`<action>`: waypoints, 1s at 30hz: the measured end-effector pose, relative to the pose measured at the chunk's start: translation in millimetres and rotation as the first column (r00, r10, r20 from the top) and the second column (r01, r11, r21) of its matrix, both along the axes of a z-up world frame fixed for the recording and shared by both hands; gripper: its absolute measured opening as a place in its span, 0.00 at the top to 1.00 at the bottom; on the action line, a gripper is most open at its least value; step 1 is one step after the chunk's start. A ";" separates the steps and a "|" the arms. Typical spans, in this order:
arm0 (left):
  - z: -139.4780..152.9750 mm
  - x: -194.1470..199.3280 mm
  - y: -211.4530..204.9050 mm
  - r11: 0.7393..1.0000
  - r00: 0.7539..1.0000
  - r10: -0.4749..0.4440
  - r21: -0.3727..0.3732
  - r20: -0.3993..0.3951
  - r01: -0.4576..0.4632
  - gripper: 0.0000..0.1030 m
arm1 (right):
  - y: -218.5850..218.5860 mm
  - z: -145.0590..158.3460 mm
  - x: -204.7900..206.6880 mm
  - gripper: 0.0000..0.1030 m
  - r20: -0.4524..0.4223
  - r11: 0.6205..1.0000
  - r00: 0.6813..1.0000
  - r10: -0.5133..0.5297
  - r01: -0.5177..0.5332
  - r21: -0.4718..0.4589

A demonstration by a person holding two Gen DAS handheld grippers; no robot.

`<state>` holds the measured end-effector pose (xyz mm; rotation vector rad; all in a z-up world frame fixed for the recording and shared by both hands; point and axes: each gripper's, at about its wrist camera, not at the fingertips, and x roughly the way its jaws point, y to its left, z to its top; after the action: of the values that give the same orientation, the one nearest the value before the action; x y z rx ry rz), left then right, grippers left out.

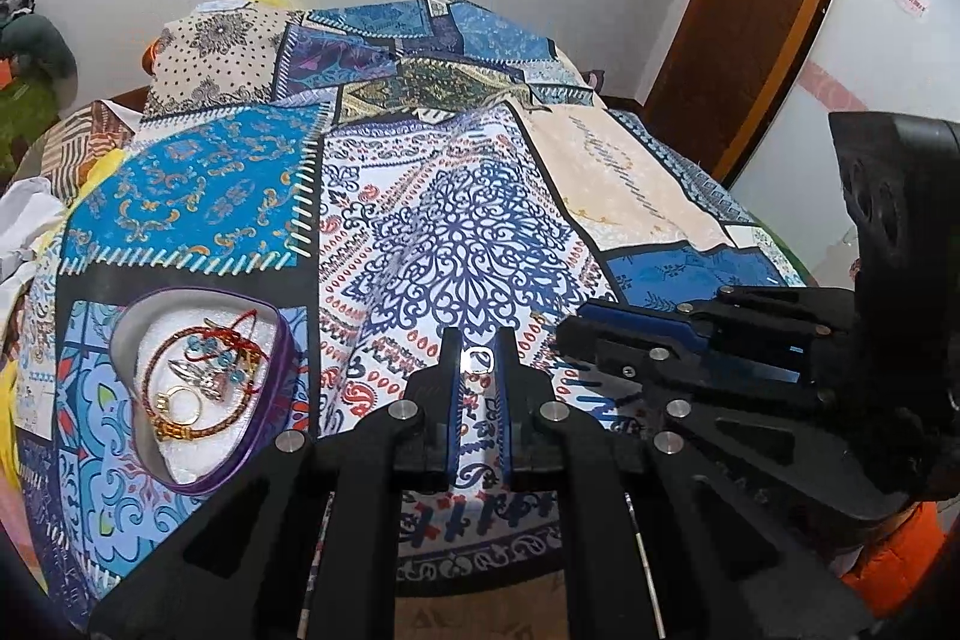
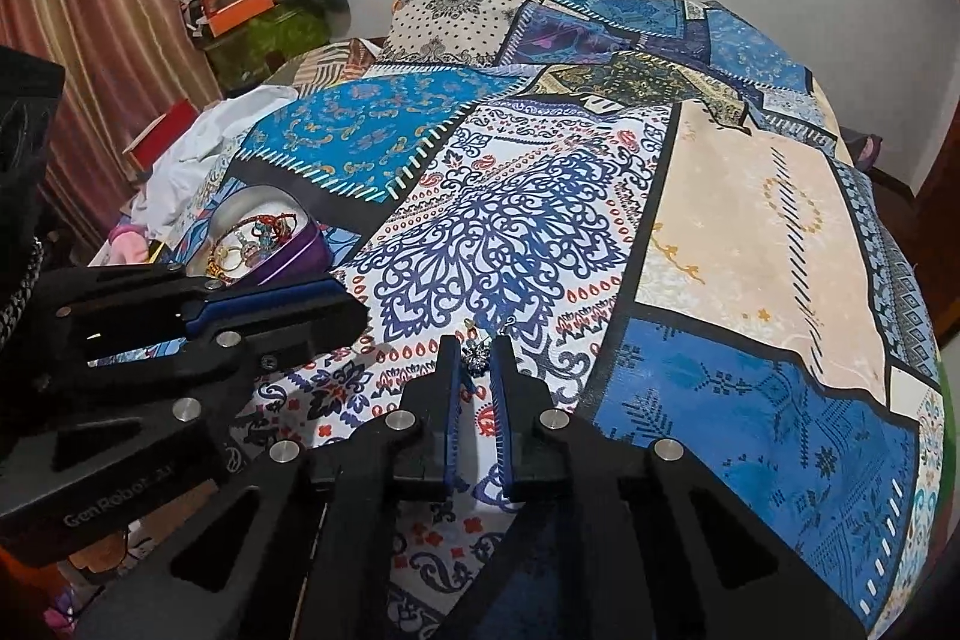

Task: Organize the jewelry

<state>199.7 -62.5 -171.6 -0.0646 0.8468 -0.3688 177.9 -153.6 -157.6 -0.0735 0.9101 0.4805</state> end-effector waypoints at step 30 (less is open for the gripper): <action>69.2 -44.9 57.3 0.992 0.974 0.128 -0.015 0.186 -0.127 0.92 | 25.0 92.1 -23.9 0.91 0.238 0.997 0.971 -0.007 -0.011 0.076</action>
<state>154.8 -5.2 -102.3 -0.0856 0.6529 -0.2510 153.9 -128.6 -65.5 -0.0605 0.6552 0.4963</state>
